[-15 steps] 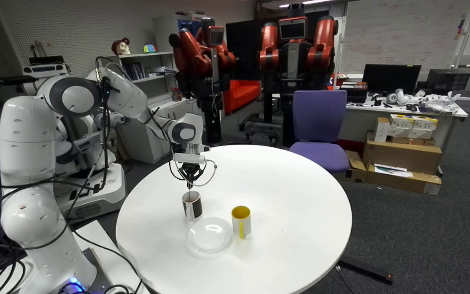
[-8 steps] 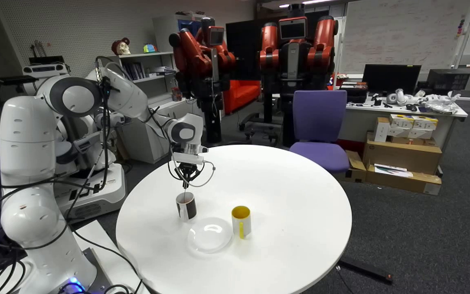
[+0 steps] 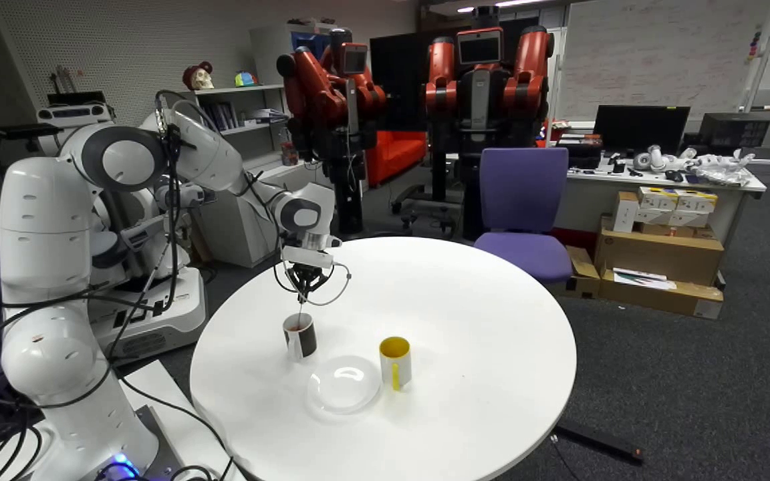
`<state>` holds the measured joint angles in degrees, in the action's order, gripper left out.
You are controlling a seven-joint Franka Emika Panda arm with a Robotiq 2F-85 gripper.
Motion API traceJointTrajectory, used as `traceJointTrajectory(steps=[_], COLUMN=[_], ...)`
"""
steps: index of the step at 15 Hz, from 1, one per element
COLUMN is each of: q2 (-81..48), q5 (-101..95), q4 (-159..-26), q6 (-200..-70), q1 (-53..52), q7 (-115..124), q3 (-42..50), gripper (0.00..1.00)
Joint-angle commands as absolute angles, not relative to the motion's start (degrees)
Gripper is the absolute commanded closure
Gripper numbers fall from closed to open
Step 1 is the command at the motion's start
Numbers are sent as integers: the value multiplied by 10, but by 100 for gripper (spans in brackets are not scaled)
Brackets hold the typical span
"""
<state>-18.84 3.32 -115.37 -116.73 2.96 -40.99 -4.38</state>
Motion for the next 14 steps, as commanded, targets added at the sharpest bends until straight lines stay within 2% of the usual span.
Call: traceJointTrajectory(steps=[1, 14], q2=[-187, -181], q5=[53, 12], q4=[-1138, -1147], q6=[-1146, -1159], q1=[36, 27], q7=[-427, -410], q3=[-51, -44], gripper=[99, 99])
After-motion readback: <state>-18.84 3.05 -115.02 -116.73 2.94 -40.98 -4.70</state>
